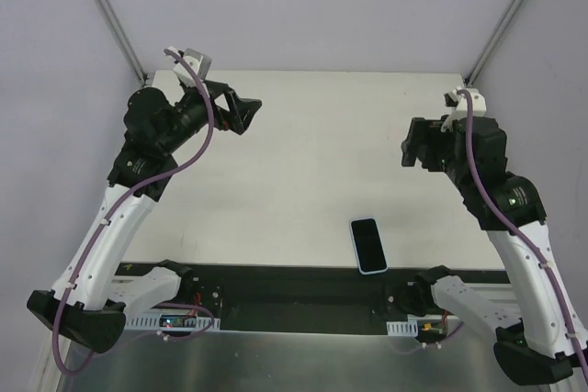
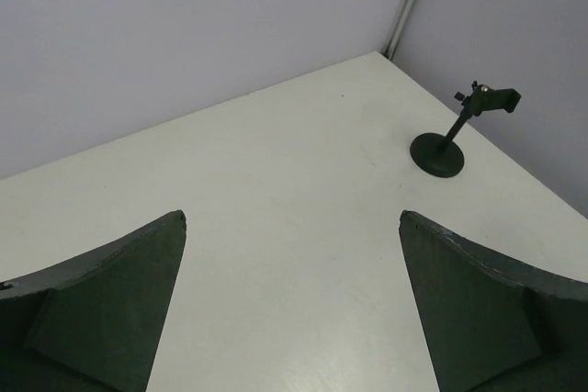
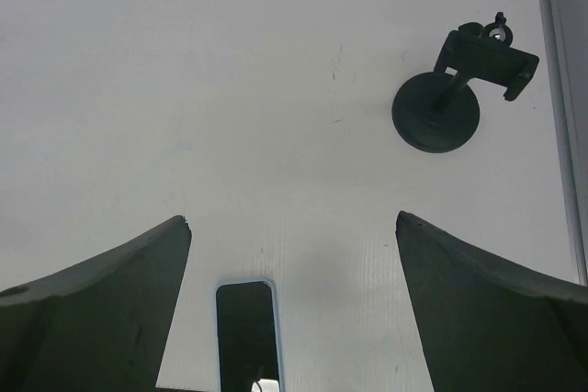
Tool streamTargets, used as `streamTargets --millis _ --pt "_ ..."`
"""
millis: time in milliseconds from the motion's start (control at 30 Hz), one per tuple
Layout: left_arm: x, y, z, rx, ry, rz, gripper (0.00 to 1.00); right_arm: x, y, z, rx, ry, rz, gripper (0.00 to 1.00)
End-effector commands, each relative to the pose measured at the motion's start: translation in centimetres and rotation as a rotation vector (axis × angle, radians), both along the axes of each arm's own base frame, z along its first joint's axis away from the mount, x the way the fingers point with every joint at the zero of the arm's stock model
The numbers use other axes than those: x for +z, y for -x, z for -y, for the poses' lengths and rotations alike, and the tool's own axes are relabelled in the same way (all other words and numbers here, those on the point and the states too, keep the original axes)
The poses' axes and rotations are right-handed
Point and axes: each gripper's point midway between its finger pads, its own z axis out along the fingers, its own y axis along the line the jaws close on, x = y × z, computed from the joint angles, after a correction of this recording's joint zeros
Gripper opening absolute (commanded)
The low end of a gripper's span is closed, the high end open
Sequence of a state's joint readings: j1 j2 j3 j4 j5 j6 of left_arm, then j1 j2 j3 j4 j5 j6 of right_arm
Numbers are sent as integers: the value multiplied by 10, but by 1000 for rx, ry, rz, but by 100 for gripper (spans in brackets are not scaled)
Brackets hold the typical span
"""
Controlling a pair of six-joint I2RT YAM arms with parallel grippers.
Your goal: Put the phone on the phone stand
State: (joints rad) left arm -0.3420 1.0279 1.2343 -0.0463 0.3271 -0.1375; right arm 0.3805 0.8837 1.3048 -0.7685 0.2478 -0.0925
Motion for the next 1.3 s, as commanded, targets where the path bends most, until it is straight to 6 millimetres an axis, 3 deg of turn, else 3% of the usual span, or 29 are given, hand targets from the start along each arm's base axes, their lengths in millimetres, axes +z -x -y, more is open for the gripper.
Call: streamTargets --millis 0,167,400,600,633,700,733,767,833,1033,1067,1267 --pt "1 0 -1 25 -20 69 99 -7 -17 -12 -7 -22 -57 96" --pt "-19 3 4 20 -47 52 99 -13 -46 -44 94 -58 -96 96" --pt "-29 15 26 -43 -64 49 99 -30 -101 -29 -22 -55 -124 96" --pt "-36 35 54 -129 -101 67 99 -38 -137 44 -279 -436 -81 96" --pt "-36 38 56 -138 -102 71 99 -37 -138 67 -342 -482 -60 96" --pt "-38 44 63 -161 -127 90 99 -42 -140 90 -447 -611 -31 96" --pt "-38 46 64 -166 -131 96 99 -44 -136 114 -524 -656 -6 96" --pt "-39 46 65 -160 -133 95 99 -41 -139 124 -554 -703 38 96" --pt "-40 50 70 -177 -140 99 99 -55 -137 146 -658 -804 46 96" --pt "-44 72 93 -265 -132 89 99 -85 -147 167 -744 -955 13 96" --pt "-44 75 95 -279 -131 89 99 -81 -155 171 -723 -961 48 97" --pt "-50 103 124 -396 -129 70 99 -114 -176 172 -745 -1081 15 96"
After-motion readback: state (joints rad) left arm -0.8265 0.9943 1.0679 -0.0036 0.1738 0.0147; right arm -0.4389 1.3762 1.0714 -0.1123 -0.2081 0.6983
